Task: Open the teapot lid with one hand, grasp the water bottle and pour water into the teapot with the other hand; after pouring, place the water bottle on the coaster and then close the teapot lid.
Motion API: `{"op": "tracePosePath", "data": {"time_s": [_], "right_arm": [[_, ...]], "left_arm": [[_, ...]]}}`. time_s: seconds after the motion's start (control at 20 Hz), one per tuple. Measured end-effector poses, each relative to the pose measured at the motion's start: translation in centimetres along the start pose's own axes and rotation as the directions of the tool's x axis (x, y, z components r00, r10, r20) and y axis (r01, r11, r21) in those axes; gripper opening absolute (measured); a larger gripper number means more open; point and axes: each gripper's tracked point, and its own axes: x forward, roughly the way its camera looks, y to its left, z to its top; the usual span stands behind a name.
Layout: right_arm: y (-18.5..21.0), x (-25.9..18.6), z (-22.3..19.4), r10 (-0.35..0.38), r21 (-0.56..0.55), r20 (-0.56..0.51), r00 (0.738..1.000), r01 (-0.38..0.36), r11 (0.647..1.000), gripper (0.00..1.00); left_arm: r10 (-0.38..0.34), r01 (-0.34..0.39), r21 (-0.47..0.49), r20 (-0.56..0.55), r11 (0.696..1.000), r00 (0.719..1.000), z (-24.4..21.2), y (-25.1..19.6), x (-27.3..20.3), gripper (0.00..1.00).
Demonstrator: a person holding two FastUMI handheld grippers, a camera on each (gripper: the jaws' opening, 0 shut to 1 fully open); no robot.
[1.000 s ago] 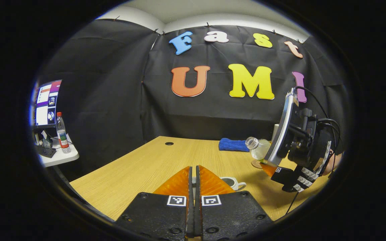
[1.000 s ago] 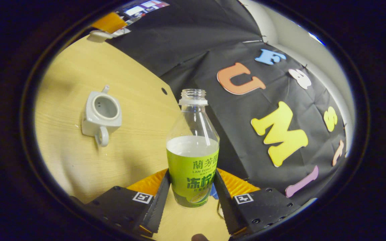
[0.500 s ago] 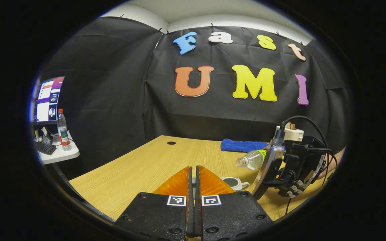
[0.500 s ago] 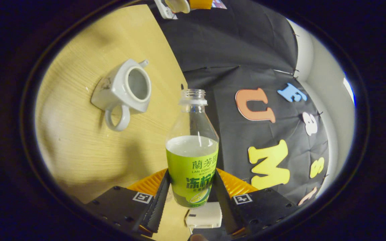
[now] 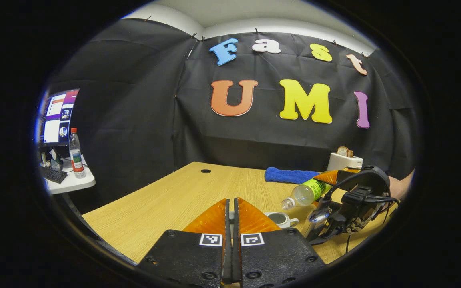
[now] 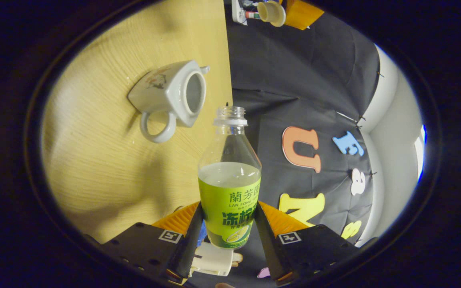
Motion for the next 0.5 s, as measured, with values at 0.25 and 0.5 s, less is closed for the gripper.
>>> {"op": "tracePosePath", "data": {"time_s": [0.25, 0.5], "right_arm": [[-0.8, -0.3, 0.3, -0.029, -0.105, 0.021, 0.999, 0.031, 0.994, 0.72], [-1.2, -0.5, 0.6, -0.042, -0.194, 0.033, 0.999, 0.048, 0.980, 0.72]], "left_arm": [[0.007, -0.007, -0.012, -0.006, 1.000, 1.000, -0.2, 0.3, 0.1, 0.02], [0.005, -0.005, -0.010, -0.001, 1.000, 1.000, 0.0, 0.3, 0.0, 0.03]]}}
